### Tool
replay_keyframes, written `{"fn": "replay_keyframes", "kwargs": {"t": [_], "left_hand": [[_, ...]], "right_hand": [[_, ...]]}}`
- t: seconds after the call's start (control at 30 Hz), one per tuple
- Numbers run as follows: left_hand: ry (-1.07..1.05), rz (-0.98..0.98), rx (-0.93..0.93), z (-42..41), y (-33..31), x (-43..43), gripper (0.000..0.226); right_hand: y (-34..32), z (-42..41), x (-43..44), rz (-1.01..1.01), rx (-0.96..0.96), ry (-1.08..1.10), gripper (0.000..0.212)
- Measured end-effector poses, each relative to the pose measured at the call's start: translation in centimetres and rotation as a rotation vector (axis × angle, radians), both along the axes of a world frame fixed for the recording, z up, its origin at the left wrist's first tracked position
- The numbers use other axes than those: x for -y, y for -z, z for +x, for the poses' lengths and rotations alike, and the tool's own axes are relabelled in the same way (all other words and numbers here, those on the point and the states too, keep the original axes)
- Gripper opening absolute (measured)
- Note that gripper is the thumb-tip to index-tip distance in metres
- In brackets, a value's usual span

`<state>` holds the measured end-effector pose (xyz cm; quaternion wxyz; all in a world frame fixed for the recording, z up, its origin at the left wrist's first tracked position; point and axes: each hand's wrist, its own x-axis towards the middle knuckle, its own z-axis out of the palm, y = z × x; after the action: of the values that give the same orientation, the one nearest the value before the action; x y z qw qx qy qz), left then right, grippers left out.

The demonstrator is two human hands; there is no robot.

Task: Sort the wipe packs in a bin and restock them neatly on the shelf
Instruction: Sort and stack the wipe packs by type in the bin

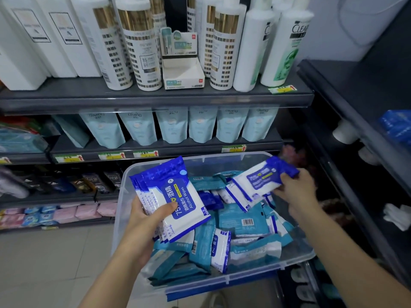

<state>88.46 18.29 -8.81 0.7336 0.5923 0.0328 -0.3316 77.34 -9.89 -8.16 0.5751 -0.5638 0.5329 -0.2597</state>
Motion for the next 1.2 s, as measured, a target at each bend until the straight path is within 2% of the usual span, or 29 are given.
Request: {"fn": "replay_keyframes", "kwargs": {"t": [0.07, 0.13, 0.23, 0.3, 0.37, 0.4, 0.47, 0.5, 0.57, 0.63, 0.73, 0.87, 0.97, 1.07, 1.13, 1.17, 1.2], "left_hand": [[0.013, 0.005, 0.000, 0.0, 0.0, 0.2, 0.081], [0.018, 0.009, 0.002, 0.1, 0.0, 0.2, 0.077], [0.020, 0.017, 0.012, 0.4, 0.0, 0.2, 0.078], [0.014, 0.014, 0.019, 0.7, 0.0, 0.2, 0.073], [0.007, 0.011, 0.017, 0.8, 0.0, 0.3, 0.073], [0.006, 0.010, 0.015, 0.9, 0.1, 0.3, 0.074], [0.011, 0.009, 0.011, 1.0, 0.1, 0.3, 0.076], [0.019, 0.009, 0.013, 1.0, 0.1, 0.3, 0.076], [0.033, 0.012, 0.017, 1.1, 0.0, 0.3, 0.080], [0.029, 0.008, 0.011, 1.1, 0.1, 0.2, 0.076], [0.030, 0.005, 0.000, 1.0, 0.4, 0.1, 0.080], [0.032, -0.009, -0.025, 1.1, 0.5, -0.1, 0.080], [0.044, -0.019, -0.043, 1.0, 0.5, -0.2, 0.079], [0.055, -0.018, -0.054, 0.9, 0.5, -0.3, 0.079], [0.068, -0.009, -0.063, 0.8, 0.4, -0.3, 0.074], [0.079, -0.002, -0.064, 0.7, 0.4, -0.3, 0.070], [0.094, 0.002, -0.071, 0.7, 0.3, -0.3, 0.068]], "right_hand": [[2.1, 0.4, -1.3, -0.112, -0.205, -0.062, 0.028], [3.0, 0.3, -2.4, -0.277, -0.418, -0.220, 0.037], [2.8, 0.1, -2.9, -0.600, -0.669, -0.415, 0.070], [1.6, 0.5, -3.0, -0.867, -0.733, -0.460, 0.076], [0.4, 1.4, -2.6, -1.048, -0.692, -0.667, 0.076], [0.0, 1.8, -2.5, -1.063, -0.714, -0.859, 0.078], [-0.2, 2.3, -2.4, -0.980, -0.891, -1.256, 0.083], [0.1, 2.3, -2.2, -0.914, -0.990, -1.380, 0.085], [1.0, 2.1, -1.8, -0.853, -1.057, -1.443, 0.091], [2.0, 1.8, -1.5, -0.902, -1.013, -1.389, 0.091], [2.9, 1.4, -1.3, -0.972, -0.906, -1.291, 0.075], [2.8, 1.2, -1.5, -0.896, -0.785, -1.205, 0.052], [1.7, 1.8, -1.1, -0.781, -0.661, -0.998, 0.038], [-0.3, 2.3, -1.4, -0.794, -0.455, -0.823, 0.009], [-2.4, 2.7, -2.7, -0.799, -0.254, -0.738, 0.015], [-3.5, 2.8, -3.6, -0.808, -0.162, -0.746, 0.008], [-4.8, 3.0, -4.7, -0.827, -0.102, -0.772, 0.021]]}}
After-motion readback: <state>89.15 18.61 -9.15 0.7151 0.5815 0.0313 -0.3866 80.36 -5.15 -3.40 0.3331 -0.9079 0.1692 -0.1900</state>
